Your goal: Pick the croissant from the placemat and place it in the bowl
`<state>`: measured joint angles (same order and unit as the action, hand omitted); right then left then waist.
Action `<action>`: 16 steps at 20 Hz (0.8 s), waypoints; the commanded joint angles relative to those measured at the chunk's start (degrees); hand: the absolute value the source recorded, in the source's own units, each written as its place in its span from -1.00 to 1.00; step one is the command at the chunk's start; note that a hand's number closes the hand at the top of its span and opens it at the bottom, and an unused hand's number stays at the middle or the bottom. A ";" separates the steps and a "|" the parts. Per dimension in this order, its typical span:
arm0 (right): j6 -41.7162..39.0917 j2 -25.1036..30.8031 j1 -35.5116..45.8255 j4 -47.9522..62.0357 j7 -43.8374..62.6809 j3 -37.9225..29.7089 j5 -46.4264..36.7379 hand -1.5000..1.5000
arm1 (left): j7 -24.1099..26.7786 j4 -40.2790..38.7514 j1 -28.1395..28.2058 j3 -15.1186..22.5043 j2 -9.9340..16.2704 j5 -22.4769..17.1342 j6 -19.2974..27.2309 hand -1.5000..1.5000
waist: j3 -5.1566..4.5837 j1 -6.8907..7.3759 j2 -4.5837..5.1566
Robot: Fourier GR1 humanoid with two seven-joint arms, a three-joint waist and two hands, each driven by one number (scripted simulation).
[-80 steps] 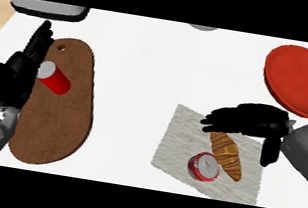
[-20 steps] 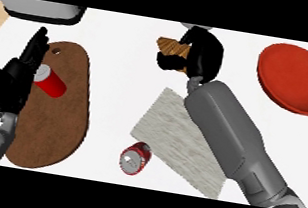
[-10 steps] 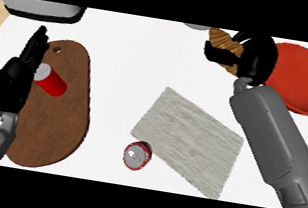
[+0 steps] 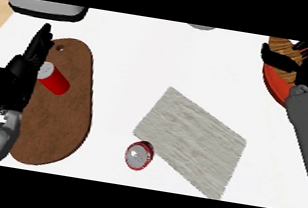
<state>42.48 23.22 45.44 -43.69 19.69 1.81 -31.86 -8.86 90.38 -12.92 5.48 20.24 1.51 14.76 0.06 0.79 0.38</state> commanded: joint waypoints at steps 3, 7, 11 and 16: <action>3.75 5.58 -0.26 14.49 -7.47 -2.51 -3.25 1.00 | 1.07 1.33 1.22 1.52 -1.50 1.68 0.38 0.00 | 0.06 1.67 0.68; 7.88 6.67 1.42 22.60 -11.80 -5.15 -3.33 1.00 | -0.19 1.98 -0.06 -0.21 -0.22 0.32 -1.62 0.00 | 0.12 1.99 0.72; 6.56 10.79 3.03 27.87 -14.58 -7.87 -1.90 1.00 | -1.14 -0.36 -3.40 -0.04 -1.05 0.40 -1.82 0.00 | 0.28 2.88 1.65; -1.39 11.15 2.49 28.82 -19.91 -14.87 6.53 -1.00 | 1.90 -0.19 -0.69 1.08 -2.45 1.51 -1.03 0.00 | 0.39 3.08 1.56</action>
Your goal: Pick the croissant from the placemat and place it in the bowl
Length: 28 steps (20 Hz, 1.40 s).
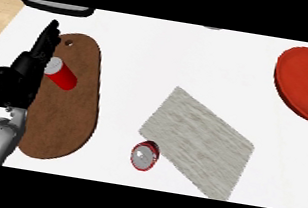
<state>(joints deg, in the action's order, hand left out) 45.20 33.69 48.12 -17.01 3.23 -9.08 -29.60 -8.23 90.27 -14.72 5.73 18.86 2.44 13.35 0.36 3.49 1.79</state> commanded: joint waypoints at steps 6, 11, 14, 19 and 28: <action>-9.87 -0.89 -1.68 1.19 -15.21 -9.62 10.69 -1.00 | 0.21 -0.54 0.03 -0.68 -0.19 -0.91 -1.06 0.00 | 0.21 0.52 0.25; -11.66 1.06 -1.84 0.23 -23.94 -15.20 15.83 -1.00 | 0.35 -0.87 -0.26 -0.36 -0.70 0.20 -0.36 0.00 | 0.18 0.16 0.14; -12.51 2.73 -2.25 1.63 -26.69 -17.64 17.65 -1.00 | -3.03 1.82 -1.80 -0.37 0.07 0.50 -0.55 0.00 | 0.17 0.34 -0.08; -18.67 3.85 -3.25 4.26 -30.35 -21.79 21.79 -1.00 | -1.01 -1.39 -1.02 -0.37 -1.81 0.74 0.00 0.00 | 0.03 -0.59 -0.12; -37.62 6.94 -14.78 2.20 -41.70 -26.41 29.03 -1.00 | -2.46 1.14 1.55 -3.13 0.05 0.78 -1.71 0.00 | -0.24 -2.92 -1.60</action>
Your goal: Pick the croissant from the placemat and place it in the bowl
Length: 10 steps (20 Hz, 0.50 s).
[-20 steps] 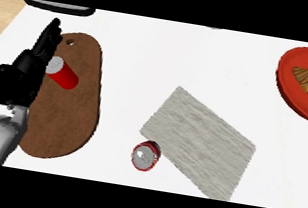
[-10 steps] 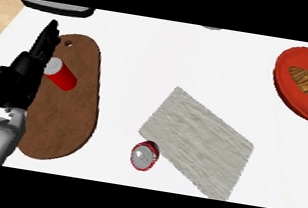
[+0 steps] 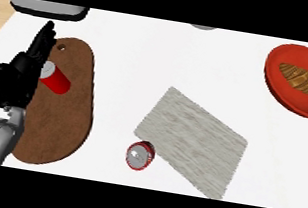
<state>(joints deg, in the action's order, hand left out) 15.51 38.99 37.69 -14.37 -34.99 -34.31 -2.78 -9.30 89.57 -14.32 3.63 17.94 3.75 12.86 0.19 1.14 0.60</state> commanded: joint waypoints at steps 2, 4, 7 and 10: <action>-8.32 -0.58 -5.98 -2.55 -3.98 -0.23 2.80 -1.00 | -2.78 1.57 -0.46 -0.81 0.00 1.49 -0.05 0.00 | -0.14 -1.03 -0.57; -10.72 -0.37 -7.92 -3.90 -4.69 0.57 3.17 -1.00 | 0.02 0.16 1.41 -0.53 -1.68 2.10 0.24 0.00 | -0.16 -1.06 -0.56; -12.92 -0.87 -10.22 -3.93 -7.20 0.18 4.74 -1.00 | 2.29 0.16 3.58 -1.78 -1.71 0.67 -1.99 0.00 | -0.15 -0.87 -0.50; -11.67 -3.66 -13.18 -8.32 -7.88 1.81 5.56 -1.00 | 1.35 0.23 2.93 -1.40 -2.85 3.95 -0.66 0.00 | -0.18 -1.18 -0.59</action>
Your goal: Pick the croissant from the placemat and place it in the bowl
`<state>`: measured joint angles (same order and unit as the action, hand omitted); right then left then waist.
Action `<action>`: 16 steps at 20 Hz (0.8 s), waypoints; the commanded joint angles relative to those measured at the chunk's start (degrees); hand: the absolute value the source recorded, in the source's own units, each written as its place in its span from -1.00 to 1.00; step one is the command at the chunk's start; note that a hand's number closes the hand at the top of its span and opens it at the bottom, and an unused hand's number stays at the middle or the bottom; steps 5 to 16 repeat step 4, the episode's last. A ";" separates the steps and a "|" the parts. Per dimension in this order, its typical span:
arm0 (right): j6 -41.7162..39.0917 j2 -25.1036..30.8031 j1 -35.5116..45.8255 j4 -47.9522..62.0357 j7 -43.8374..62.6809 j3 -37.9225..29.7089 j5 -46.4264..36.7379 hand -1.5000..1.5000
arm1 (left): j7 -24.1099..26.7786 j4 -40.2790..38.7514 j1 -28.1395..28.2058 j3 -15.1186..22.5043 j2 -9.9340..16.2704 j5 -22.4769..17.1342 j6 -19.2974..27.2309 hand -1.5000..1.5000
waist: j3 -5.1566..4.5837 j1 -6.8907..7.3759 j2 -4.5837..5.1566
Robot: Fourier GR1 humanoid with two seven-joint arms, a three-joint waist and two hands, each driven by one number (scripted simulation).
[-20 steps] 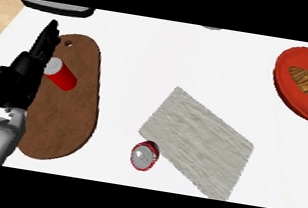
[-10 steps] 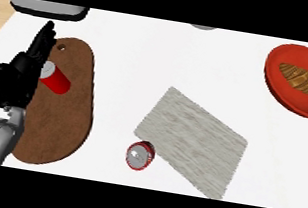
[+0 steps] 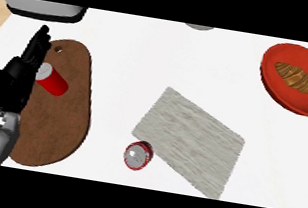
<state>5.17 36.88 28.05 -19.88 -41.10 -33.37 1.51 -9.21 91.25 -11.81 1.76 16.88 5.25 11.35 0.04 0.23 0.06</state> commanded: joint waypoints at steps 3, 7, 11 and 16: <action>-0.98 -0.42 -3.01 -4.38 1.74 1.97 1.99 -1.00 | -1.75 3.65 1.08 -1.52 -0.32 0.50 -2.76 0.00 | -0.01 0.09 -0.04; -1.04 -3.35 -7.15 -9.79 1.08 2.85 2.57 -1.00 | 2.31 -1.14 1.23 -2.26 -1.34 1.32 -1.36 0.00 | -0.07 -0.40 -0.15; -1.04 -3.35 -7.15 -9.79 1.08 2.85 2.57 -1.00 | 2.31 -1.14 1.23 -2.26 -1.34 1.32 -1.36 0.00 | -0.07 -0.40 -0.15; -1.04 -3.35 -7.15 -9.79 1.08 2.85 2.57 -1.00 | 2.31 -1.14 1.23 -2.26 -1.34 1.32 -1.36 0.00 | -0.07 -0.40 -0.15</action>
